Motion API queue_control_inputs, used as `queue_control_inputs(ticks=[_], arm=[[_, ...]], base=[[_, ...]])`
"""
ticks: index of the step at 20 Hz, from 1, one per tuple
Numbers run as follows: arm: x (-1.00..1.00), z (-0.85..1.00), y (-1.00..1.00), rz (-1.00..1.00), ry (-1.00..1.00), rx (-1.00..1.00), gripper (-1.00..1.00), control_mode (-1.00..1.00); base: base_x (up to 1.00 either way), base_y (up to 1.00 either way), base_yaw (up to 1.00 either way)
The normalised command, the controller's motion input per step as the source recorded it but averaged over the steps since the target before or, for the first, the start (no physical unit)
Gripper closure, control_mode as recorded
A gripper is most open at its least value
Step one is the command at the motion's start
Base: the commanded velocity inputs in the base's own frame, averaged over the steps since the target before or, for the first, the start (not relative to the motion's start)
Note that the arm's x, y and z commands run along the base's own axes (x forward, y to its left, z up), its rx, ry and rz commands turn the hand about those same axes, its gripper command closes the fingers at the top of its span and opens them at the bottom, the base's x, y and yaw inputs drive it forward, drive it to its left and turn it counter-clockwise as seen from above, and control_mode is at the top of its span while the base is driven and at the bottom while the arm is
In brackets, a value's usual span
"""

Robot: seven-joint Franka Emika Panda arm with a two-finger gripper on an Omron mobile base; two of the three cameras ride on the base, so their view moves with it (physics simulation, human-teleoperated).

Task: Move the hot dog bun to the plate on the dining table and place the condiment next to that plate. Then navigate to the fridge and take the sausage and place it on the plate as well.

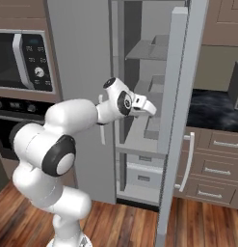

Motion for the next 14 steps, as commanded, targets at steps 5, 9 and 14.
queue_control_inputs(ticks=[5,9,14], arm=[[-0.26,0.00,1.00,0.00,0.00,0.00,-1.00,-1.00],[-0.30,-0.12,1.00,0.03,0.00,0.00,-1.00,-1.00],[-0.34,-0.12,1.00,0.15,0.00,0.02,-1.00,-1.00]], base=[[0.00,0.00,0.00],[0.00,0.00,0.00],[0.00,0.00,0.00]])
